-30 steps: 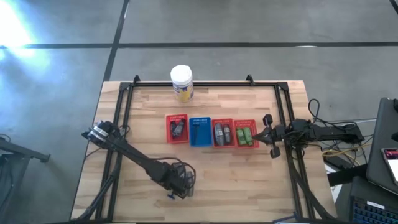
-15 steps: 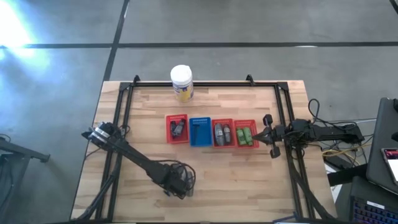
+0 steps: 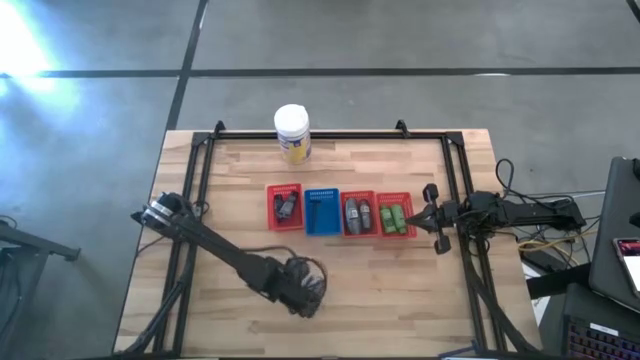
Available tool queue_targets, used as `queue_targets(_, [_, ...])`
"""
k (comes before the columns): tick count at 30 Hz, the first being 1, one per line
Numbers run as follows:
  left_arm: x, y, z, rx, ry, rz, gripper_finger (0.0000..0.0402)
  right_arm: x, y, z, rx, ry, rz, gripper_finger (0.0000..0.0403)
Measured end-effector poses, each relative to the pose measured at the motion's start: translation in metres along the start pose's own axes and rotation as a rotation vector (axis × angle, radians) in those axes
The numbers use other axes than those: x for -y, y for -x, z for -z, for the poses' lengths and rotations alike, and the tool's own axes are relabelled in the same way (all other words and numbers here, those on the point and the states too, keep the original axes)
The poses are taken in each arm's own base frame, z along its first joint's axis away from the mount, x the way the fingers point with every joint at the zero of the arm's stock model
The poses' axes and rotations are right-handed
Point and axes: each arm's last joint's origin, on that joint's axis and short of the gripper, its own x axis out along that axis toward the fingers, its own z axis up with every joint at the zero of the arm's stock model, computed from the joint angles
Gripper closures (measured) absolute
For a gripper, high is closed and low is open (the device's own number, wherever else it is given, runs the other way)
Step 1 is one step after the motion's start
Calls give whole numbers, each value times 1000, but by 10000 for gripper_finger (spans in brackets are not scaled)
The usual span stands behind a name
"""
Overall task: Pick & Place Travel size toiletries
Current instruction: Put the blue razor into the blue bin
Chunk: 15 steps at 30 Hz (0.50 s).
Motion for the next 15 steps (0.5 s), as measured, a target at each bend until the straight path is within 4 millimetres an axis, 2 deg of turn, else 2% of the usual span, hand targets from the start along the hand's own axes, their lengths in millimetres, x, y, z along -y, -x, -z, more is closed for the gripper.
queue_targets(4, [9, 18, -30, 173, 69, 44, 369, 0, 0, 0, 0, 0, 0, 394])
queue_targets(8, [10, 27, -81, 342, 145, 80, 369, 0, 0, 0, 0, 0, 0, 394])
queue_targets(12, [-3, 28, -139, 435, 165, 100, 369, 0, 0, 0, 0, 0, 0, 394])
queue_targets(15, [-20, 29, -176, 474, 188, 75, 369, 0, 0, 0, 0, 0, 0, 394])
